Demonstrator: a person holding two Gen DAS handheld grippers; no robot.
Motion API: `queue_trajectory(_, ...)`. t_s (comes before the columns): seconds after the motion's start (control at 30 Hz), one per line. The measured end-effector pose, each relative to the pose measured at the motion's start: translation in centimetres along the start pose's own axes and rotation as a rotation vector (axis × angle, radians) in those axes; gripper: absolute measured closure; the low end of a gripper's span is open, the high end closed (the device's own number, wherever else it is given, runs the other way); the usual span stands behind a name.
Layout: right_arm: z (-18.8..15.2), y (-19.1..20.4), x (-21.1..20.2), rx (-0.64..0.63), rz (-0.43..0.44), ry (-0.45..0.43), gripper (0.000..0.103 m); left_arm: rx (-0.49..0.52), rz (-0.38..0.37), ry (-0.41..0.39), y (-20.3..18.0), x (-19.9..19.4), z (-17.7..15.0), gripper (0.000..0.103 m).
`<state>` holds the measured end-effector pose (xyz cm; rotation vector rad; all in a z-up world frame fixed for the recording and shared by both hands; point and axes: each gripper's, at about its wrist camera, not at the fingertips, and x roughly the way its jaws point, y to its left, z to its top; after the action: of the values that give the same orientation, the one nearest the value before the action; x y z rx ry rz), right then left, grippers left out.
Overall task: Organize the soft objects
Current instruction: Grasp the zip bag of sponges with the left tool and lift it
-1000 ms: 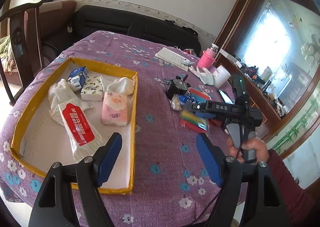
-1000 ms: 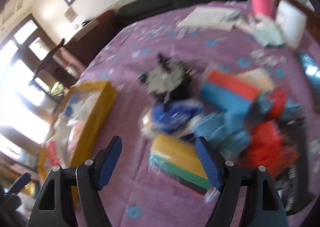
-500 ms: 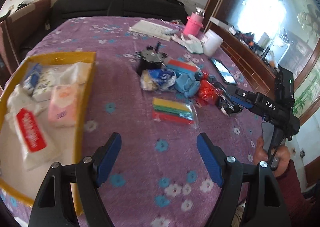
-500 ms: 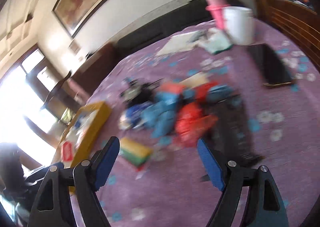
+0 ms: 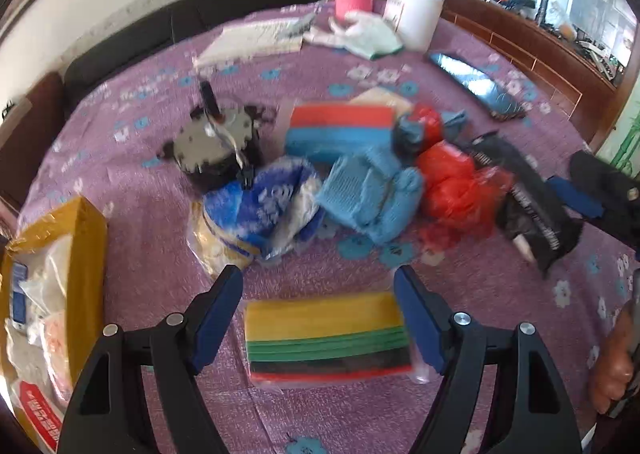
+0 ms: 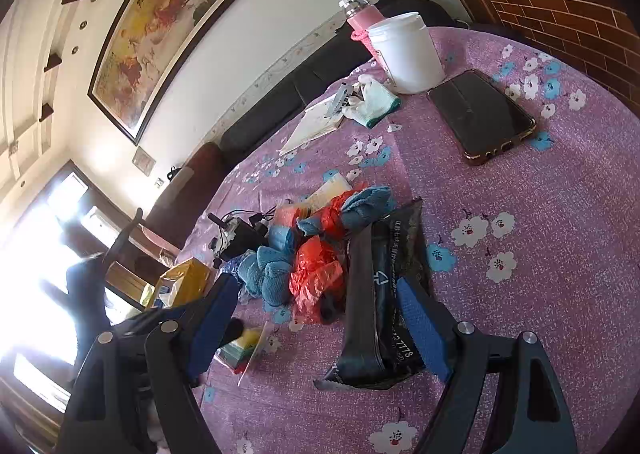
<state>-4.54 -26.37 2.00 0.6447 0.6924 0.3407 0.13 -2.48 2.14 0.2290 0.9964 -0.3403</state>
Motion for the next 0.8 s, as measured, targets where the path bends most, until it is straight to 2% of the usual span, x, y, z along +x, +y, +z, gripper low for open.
queue_trajectory(0.07,0.1,-0.5,-0.1,0.020,0.002,0.001,0.017,-0.015,-0.048,0.014,0.3,0.0,-0.6,0.026)
queue_trajectory(0.17,0.2,-1.1,-0.1,0.051,-0.007,0.003,0.016,0.021,-0.138,0.063,-0.5,-0.8,-1.8,0.026)
queue_trajectory(0.23,0.2,-1.5,-0.1,0.074,0.004,0.003,0.016,0.063,-0.218,0.115,-1.7,-2.0,-3.2,0.026)
queue_trajectory(0.3,0.2,-1.9,-0.3,0.093,0.010,-0.004,0.016,0.134,-0.253,0.127,-3.0,-3.9,-4.9,0.026)
queue_trajectory(0.43,0.3,-2.7,-0.4,0.142,0.030,-0.007,0.014,0.205,-0.246,0.040,-3.6,-7.6,-6.5,0.025)
queue_trajectory(0.53,0.4,-3.3,-0.3,0.170,0.038,-0.002,0.013,0.287,-0.175,-0.017,-4.2,-8.2,-7.3,0.016)
queue_trajectory(0.7,0.4,-3.4,-0.2,0.182,0.034,0.003,0.013,0.490,-0.096,-0.017,-6.5,-6.2,-7.8,0.016)
queue_trajectory(0.73,0.4,-3.4,-0.2,0.182,0.034,0.003,0.013,0.515,-0.087,-0.018,-6.9,-5.7,-7.9,0.016)
queue_trajectory(0.8,0.4,-3.5,-0.1,0.187,0.032,0.003,0.013,0.493,-0.109,-0.010,-7.0,-5.2,-7.5,0.016)
